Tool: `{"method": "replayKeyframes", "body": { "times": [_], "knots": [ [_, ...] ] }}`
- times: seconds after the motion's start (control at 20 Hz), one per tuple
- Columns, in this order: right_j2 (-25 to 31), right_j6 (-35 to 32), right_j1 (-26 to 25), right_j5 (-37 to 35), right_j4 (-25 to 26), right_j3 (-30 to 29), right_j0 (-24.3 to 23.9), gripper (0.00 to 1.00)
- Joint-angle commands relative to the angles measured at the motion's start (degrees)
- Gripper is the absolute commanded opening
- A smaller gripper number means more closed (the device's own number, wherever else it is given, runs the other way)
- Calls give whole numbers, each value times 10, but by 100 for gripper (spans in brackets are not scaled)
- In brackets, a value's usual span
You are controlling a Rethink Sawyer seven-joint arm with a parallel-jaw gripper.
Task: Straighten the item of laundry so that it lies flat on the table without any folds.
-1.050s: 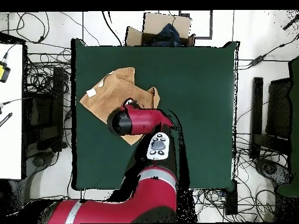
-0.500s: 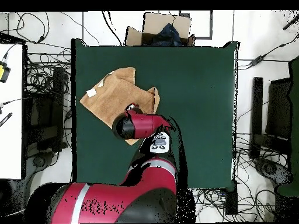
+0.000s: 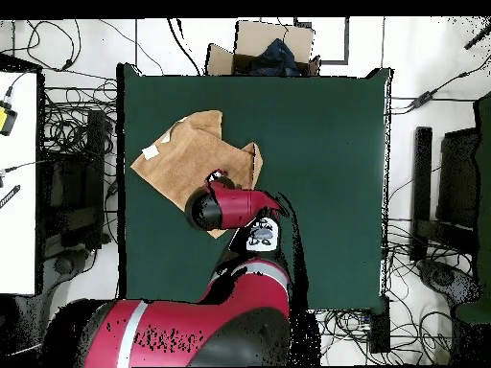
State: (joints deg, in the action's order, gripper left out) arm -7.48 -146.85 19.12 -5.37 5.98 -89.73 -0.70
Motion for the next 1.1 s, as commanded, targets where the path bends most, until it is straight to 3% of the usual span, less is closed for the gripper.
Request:
{"method": "replayKeyframes", "body": {
  "times": [0.05,0.5,1.1],
  "knots": [
    [63,-10,-50,15,41,-70,-36,100],
    [132,-15,-45,4,33,-124,-80,100],
    [182,-67,-31,31,-5,-180,-87,100]
  ]
}}
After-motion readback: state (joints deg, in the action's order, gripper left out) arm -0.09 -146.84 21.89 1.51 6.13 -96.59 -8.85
